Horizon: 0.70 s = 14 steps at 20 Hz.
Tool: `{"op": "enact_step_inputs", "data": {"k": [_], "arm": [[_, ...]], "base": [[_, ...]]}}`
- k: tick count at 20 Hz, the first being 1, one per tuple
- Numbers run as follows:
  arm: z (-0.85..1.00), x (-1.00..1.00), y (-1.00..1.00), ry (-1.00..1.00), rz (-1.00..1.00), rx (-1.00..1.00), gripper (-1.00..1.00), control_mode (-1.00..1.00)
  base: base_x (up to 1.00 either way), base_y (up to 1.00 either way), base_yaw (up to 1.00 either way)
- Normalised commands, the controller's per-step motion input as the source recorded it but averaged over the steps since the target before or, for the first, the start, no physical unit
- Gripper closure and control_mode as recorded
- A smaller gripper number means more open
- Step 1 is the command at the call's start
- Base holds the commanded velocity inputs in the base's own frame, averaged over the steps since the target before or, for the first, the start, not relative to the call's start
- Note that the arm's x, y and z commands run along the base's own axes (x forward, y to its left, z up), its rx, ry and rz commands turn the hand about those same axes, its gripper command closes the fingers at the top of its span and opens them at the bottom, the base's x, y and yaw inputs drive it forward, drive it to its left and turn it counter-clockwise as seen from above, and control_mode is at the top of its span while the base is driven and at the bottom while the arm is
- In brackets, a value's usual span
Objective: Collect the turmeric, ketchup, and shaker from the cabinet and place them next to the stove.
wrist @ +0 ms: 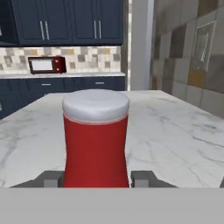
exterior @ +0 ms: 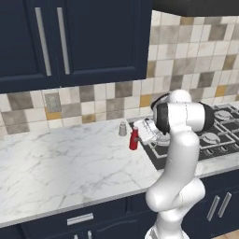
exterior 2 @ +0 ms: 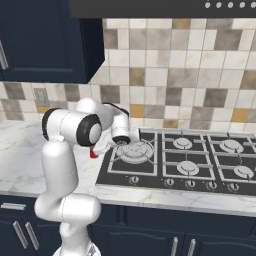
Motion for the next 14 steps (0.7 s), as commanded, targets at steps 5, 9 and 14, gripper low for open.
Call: {"op": "enact_step_inputs", "data": {"k": [5,9,14], "arm": [[-0.3,0.17,0.28,0.03,0.0,-0.03,1.0,-1.0],[-0.24,-0.03,0.17,0.01,0.0,-0.03,-1.0,-1.0],[0.01,-0.26,0.0,-0.02,0.0,0.0,-1.0,-1.0]], "base": [[0.0,0.0,0.0],[0.0,0.0,0.0],[0.0,0.0,0.0]]}}
